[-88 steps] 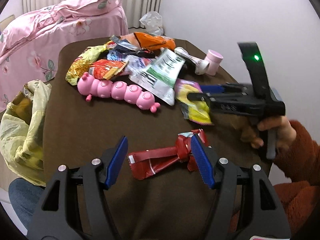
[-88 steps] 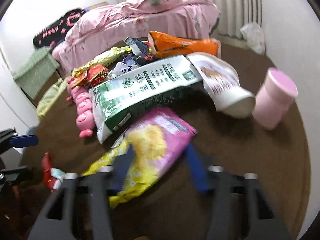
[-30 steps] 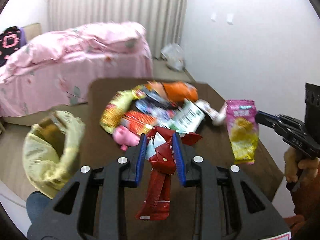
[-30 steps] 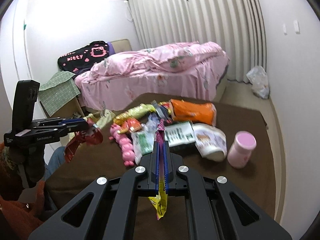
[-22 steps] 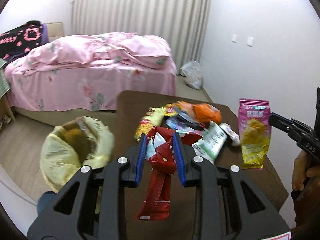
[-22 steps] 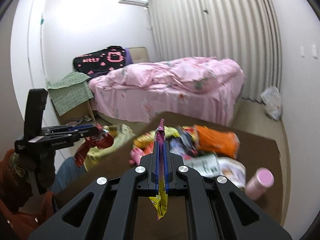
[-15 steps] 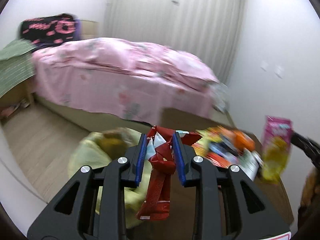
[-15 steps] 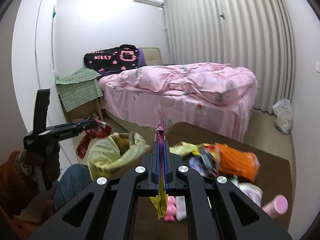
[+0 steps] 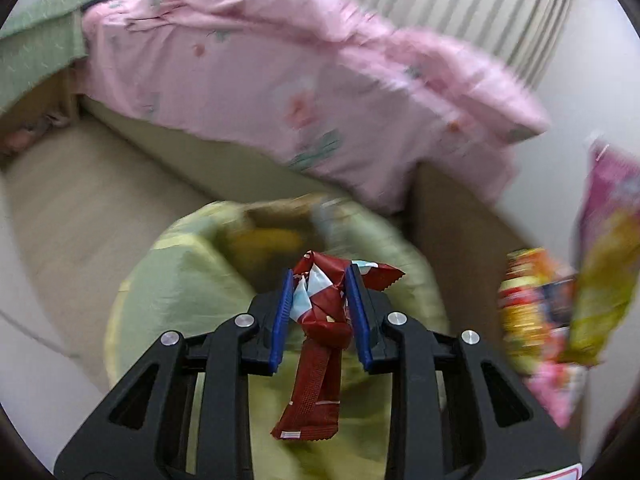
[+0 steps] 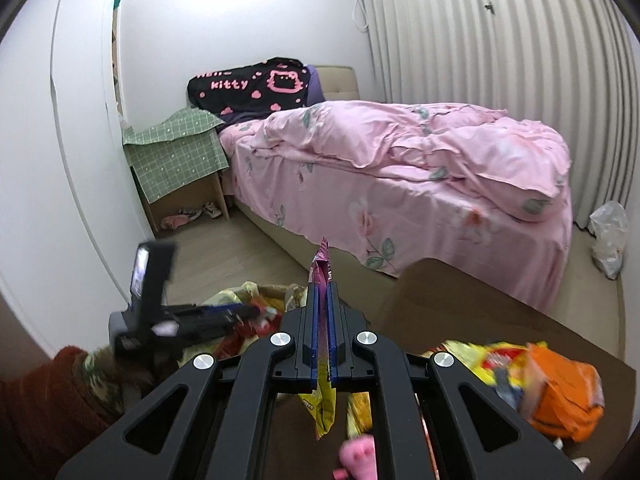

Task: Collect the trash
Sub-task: 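Carry both wrappers to the yellow trash bag and open both grippers, then grasp the white paper cup with the right gripper while the left gripper grasps the milk carton, then carry the cup and milk carton to the trash bag and release both, then move the right gripper back to the table and grasp the orange snack bag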

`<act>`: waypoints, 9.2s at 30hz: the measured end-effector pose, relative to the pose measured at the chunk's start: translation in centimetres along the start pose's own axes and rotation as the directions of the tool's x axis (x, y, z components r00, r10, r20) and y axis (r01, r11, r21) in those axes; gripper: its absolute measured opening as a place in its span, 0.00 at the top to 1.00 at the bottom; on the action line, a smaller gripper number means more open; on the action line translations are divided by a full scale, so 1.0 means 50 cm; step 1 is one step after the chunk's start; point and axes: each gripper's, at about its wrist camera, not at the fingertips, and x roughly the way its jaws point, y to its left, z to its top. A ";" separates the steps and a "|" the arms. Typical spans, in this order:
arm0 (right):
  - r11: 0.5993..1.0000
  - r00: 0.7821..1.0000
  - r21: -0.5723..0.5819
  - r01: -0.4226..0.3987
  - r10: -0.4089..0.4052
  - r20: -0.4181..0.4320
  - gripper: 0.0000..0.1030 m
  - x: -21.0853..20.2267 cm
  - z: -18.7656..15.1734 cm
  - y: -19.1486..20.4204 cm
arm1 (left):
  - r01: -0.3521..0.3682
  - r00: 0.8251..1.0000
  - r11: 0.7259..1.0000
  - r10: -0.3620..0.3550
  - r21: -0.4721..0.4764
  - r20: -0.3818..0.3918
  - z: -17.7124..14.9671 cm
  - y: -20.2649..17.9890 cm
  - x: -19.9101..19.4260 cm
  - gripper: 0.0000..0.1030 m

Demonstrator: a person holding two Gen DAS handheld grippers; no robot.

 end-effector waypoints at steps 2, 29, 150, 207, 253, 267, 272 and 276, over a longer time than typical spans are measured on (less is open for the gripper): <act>1.000 1.000 0.004 -0.017 0.017 -0.018 0.95 0.034 0.001 0.007 | -0.075 0.997 0.997 0.074 -0.033 -0.028 -0.012 0.026 0.006 0.75; 0.990 0.975 0.065 -0.126 0.136 -0.175 0.61 0.139 -0.070 0.025 | 0.012 0.977 0.967 0.043 -0.253 0.210 -0.030 0.092 -0.189 0.42; 0.816 0.930 0.457 0.353 -0.361 -0.074 0.51 -0.492 -0.544 -0.344 | 0.277 0.958 0.565 -0.096 0.777 -0.271 -0.239 -0.797 -0.006 0.36; 0.987 0.987 -0.049 0.154 -0.152 0.057 0.51 -0.349 -0.189 -0.008 | 0.131 0.936 0.987 -0.154 0.093 0.317 -0.079 -0.144 -0.407 0.49; 0.973 0.944 -0.097 -0.208 0.174 -0.279 0.44 0.247 -0.112 0.084 | 0.088 0.988 0.978 -0.061 -0.190 0.144 -0.033 0.114 -0.139 0.28; 0.996 0.984 -0.075 -0.043 0.029 -0.174 0.43 0.056 -0.132 -0.028 | 0.057 0.988 0.992 -0.040 -0.109 0.151 -0.039 0.021 -0.191 0.27; 0.998 0.982 -0.017 0.061 -0.063 -0.179 0.43 -0.021 -0.168 -0.091 | 0.092 0.989 0.996 -0.090 -0.005 0.121 -0.057 -0.080 -0.188 0.27; 0.988 0.978 0.042 0.148 -0.140 -0.158 0.44 -0.087 -0.202 -0.158 | 0.131 0.985 0.987 -0.140 0.088 0.098 -0.074 -0.161 -0.182 0.27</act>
